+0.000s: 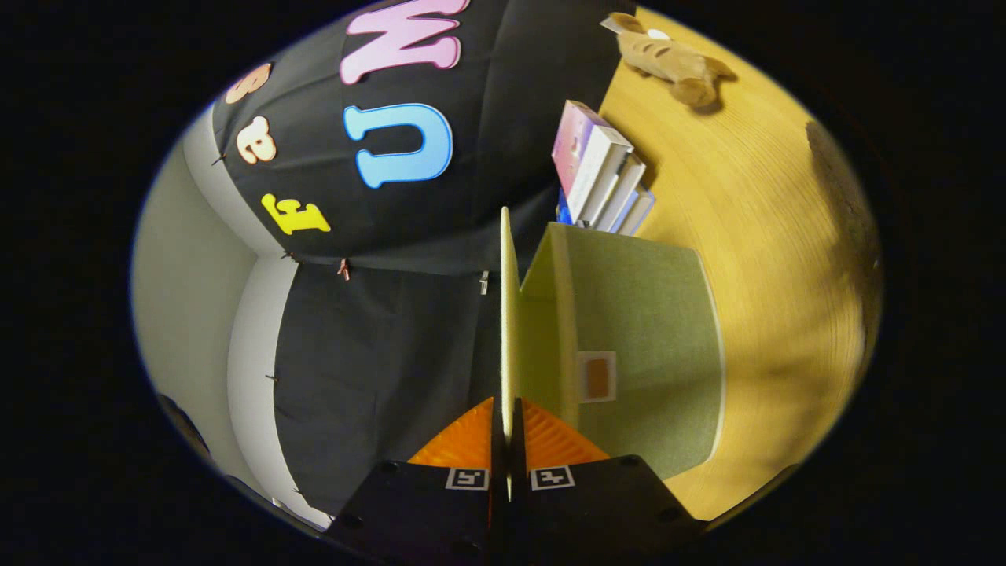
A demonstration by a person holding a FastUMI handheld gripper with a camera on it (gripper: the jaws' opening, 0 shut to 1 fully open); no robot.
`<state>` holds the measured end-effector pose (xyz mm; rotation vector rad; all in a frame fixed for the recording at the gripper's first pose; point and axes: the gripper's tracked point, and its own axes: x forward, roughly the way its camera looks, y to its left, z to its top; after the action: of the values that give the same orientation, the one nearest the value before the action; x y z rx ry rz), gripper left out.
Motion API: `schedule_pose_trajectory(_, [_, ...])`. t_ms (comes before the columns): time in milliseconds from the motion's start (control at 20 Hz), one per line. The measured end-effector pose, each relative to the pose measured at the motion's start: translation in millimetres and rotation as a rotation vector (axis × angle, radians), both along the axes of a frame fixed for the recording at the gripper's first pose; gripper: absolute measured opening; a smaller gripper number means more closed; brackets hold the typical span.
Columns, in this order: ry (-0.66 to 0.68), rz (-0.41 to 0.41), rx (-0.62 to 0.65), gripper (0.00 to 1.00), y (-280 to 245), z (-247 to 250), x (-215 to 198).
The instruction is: Open the storage box then place both shoes into the box .Put the left shoe in first, then the right shoe, with the right side of both shoes facing outward in a uniform manner.
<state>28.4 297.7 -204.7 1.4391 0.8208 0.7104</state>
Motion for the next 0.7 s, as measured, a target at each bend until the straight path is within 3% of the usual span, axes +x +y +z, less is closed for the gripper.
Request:
schedule_pose_trajectory(400, [-0.201, 0.005, -0.069, 0.05, 81, 118, 35])
schedule_pose_trajectory(700, [-0.225, 0.038, -0.052, 0.05, 162, 144, 61])
